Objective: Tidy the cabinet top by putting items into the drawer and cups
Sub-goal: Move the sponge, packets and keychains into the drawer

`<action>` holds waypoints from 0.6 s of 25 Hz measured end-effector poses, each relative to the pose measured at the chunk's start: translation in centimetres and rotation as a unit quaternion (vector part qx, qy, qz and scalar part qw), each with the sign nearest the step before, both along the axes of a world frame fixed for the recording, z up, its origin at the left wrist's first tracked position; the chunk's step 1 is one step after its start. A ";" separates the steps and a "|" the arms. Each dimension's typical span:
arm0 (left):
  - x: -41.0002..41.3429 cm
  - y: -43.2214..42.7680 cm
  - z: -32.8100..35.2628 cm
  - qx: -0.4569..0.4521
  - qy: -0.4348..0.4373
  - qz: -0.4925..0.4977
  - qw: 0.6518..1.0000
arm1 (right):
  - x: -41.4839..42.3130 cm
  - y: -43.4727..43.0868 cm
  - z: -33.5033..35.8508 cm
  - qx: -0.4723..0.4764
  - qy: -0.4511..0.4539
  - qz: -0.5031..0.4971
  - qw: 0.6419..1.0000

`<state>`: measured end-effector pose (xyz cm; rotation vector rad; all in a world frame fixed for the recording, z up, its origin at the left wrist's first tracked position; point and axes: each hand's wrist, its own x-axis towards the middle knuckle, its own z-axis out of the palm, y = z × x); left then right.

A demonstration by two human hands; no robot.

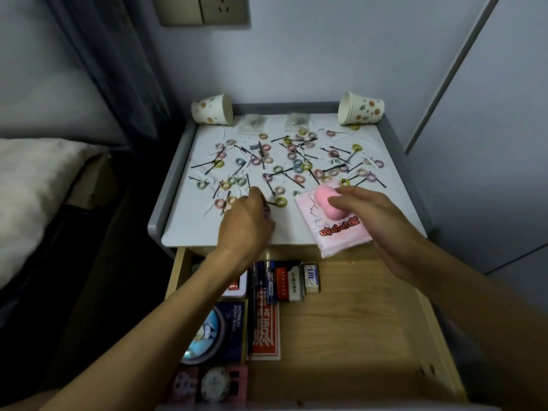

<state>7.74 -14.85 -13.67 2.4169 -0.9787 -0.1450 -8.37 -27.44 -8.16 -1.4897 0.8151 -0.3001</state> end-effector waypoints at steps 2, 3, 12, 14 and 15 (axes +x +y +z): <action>-0.2 0.6 0.1 -0.018 0.038 0.007 0.999 | -0.6 0.3 0.1 -0.013 0.005 0.021 1.000; -0.3 1.0 0.5 -0.039 0.076 0.012 0.996 | -1.0 0.4 -0.1 -0.012 0.012 0.031 0.999; -4.8 6.6 3.3 -0.137 0.410 -0.057 0.900 | -7.1 1.6 -7.2 0.011 0.197 0.033 0.980; -6.1 6.9 2.2 -0.115 0.449 -0.058 0.884 | -7.4 0.8 -8.8 -0.032 0.197 -0.006 0.980; -6.6 6.8 1.6 -0.111 0.467 -0.057 0.875 | -7.4 0.5 -9.6 -0.073 0.206 -0.003 0.976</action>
